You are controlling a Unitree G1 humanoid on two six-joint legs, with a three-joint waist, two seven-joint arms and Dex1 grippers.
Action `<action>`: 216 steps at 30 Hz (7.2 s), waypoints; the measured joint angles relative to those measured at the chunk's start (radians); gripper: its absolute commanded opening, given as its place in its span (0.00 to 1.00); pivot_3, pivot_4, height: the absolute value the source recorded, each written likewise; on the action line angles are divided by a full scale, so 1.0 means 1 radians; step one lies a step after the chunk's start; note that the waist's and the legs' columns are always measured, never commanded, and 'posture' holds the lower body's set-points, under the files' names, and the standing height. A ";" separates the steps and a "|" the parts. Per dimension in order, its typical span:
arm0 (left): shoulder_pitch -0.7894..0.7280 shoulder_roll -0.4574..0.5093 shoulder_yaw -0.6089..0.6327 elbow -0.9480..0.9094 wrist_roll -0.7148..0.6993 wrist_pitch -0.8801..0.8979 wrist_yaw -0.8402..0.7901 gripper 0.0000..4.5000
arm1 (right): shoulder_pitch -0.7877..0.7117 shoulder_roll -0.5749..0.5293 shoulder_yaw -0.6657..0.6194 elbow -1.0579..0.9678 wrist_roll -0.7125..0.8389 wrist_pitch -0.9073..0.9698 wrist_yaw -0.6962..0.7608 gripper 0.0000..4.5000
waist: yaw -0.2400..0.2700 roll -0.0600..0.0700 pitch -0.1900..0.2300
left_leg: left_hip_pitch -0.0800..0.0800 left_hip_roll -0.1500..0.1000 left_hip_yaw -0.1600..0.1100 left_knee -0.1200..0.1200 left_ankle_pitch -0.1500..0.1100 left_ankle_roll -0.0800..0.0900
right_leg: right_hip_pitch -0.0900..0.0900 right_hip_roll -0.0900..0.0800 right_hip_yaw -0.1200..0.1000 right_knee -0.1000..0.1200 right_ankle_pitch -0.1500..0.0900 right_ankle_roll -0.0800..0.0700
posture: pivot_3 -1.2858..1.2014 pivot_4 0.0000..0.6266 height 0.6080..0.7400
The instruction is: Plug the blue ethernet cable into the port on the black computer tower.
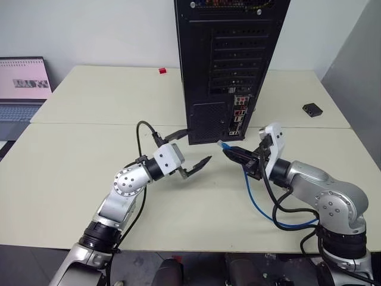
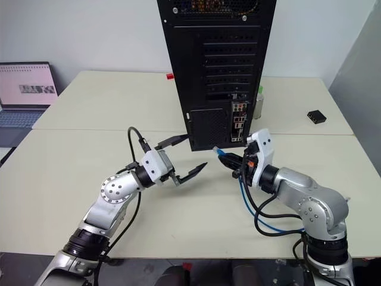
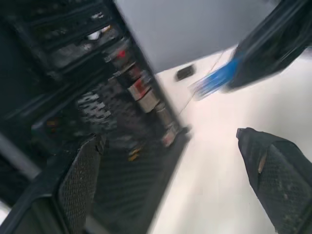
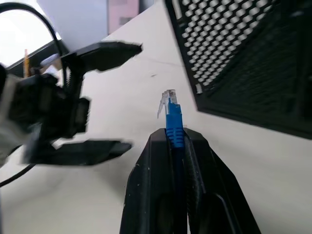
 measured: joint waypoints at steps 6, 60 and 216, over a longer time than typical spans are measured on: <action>-0.032 -0.083 0.041 -0.090 -0.054 0.223 0.082 1.00 | -0.008 0.034 0.073 0.008 -0.130 -0.114 -0.072 0.00 | 0.001 0.000 0.000 | 0.000 0.000 0.001 0.000 0.000 0.000 | 0.000 0.000 0.001 -0.001 0.000 0.000 | 0.52 0.24 1.00; -0.126 -0.275 0.032 -0.015 0.098 0.343 0.130 1.00 | -0.120 0.166 0.205 0.175 -0.677 -0.204 -0.284 0.00 | 0.002 0.000 0.000 | 0.000 -0.001 0.002 0.000 0.000 -0.001 | -0.001 -0.001 0.002 -0.001 0.000 0.000 | 0.52 0.24 1.00; -0.133 -0.251 0.090 0.083 0.103 0.232 0.061 1.00 | -0.225 0.400 0.076 0.226 -0.628 -0.055 -0.388 0.00 | -0.015 0.000 0.000 | -0.001 -0.001 0.002 -0.002 0.000 -0.001 | -0.002 -0.001 0.002 -0.002 0.000 0.000 | 0.52 0.24 1.00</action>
